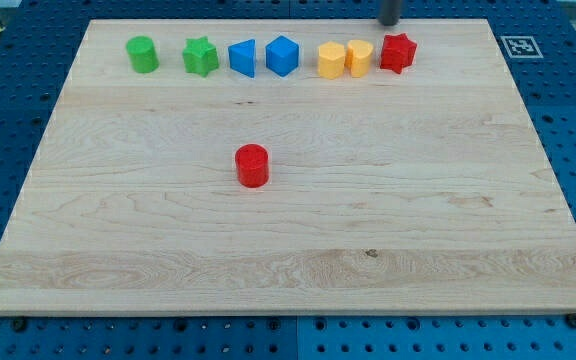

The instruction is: Move the red circle diagonally bottom right to the red star

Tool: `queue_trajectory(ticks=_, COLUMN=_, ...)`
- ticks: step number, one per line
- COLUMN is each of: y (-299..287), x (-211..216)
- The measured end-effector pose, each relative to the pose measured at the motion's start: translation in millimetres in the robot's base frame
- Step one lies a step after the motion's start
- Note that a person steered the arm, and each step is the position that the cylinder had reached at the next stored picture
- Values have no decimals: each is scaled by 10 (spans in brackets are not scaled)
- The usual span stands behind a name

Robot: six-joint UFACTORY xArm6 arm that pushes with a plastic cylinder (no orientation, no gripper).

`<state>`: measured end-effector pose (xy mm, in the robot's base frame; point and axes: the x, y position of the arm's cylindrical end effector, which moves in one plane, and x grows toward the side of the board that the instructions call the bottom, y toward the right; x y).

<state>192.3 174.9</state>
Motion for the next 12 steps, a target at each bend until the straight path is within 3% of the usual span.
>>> queue_trajectory(ticks=1, y=638, x=204)
queue_trajectory(ticks=3, y=859, x=1050)
queue_trajectory(ticks=5, y=349, x=2128)
queue_trajectory(ticks=8, y=-933, x=3344)
queue_trajectory(ticks=9, y=-1545, x=3437)
queue_trajectory(ticks=11, y=-2689, x=3230)
queue_trajectory(ticks=12, y=-2719, x=3196)
